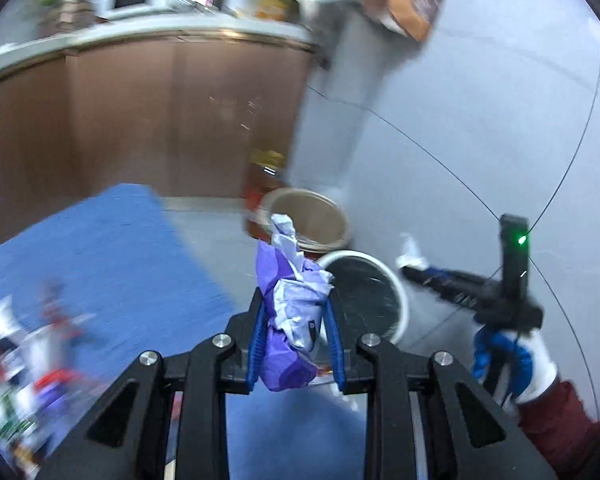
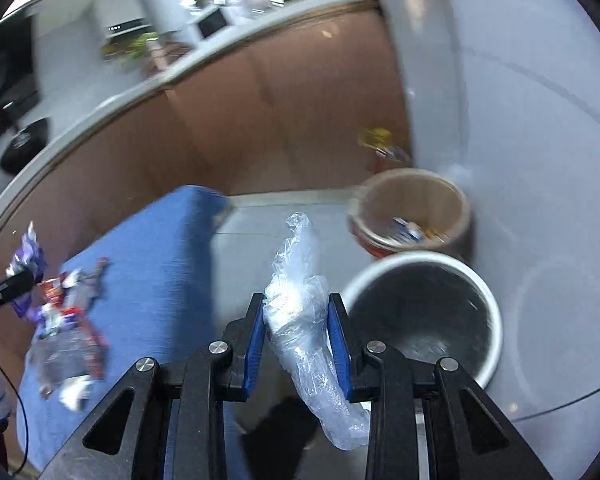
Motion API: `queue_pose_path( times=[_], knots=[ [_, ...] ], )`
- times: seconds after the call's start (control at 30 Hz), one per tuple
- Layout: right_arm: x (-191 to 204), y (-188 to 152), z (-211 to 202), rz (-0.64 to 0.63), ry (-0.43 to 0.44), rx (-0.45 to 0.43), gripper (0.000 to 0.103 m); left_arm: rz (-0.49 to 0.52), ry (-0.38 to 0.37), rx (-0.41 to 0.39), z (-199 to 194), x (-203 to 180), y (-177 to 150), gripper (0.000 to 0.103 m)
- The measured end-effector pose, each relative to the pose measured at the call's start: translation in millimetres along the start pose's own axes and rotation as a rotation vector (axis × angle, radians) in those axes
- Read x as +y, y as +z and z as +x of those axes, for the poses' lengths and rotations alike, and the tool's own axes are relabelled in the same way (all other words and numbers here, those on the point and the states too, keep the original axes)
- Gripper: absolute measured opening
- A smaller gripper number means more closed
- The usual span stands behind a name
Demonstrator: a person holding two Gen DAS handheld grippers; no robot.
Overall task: Collect trash
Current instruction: 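Carry both items over the black trash bin and open both tools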
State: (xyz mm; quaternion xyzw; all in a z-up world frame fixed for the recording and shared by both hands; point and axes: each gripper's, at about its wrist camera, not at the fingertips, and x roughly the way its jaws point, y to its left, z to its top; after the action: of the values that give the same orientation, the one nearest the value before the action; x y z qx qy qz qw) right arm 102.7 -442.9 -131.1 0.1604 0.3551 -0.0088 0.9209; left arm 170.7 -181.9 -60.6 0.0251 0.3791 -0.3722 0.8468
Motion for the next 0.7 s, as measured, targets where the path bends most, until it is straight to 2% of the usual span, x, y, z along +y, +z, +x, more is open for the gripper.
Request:
queue_pose_path(
  times=[0.17, 0.27, 0.37, 0.43, 0.47, 0.53, 0.7],
  knots=[
    [-53, -10, 29, 0.071, -0.107, 0.049, 0.030, 0.028, -0.067, 0.114, 101, -43, 29, 0.026],
    [-62, -15, 44, 0.077, -0.164, 0.062, 0.030, 0.022, -0.089, 0.151, 142, -59, 35, 0.028],
    [-73, -17, 58, 0.089, -0.203, 0.074, 0.031, -0.026, -0.133, 0.202, 181, -66, 44, 0.029],
    [-81, -18, 61, 0.095, -0.222, 0.077, 0.036, -0.039, -0.155, 0.223, 197, -69, 47, 0.034],
    [-84, -18, 62, 0.101, -0.228, 0.078, 0.041, -0.045, -0.159, 0.236, 206, -72, 49, 0.045],
    [-87, -20, 61, 0.111, -0.245, 0.072, 0.049, -0.059, -0.163, 0.239, 213, -77, 51, 0.055],
    [-85, -23, 50, 0.125, -0.253, 0.061, 0.050, -0.069, -0.177, 0.208, 202, -77, 55, 0.055]
  ],
)
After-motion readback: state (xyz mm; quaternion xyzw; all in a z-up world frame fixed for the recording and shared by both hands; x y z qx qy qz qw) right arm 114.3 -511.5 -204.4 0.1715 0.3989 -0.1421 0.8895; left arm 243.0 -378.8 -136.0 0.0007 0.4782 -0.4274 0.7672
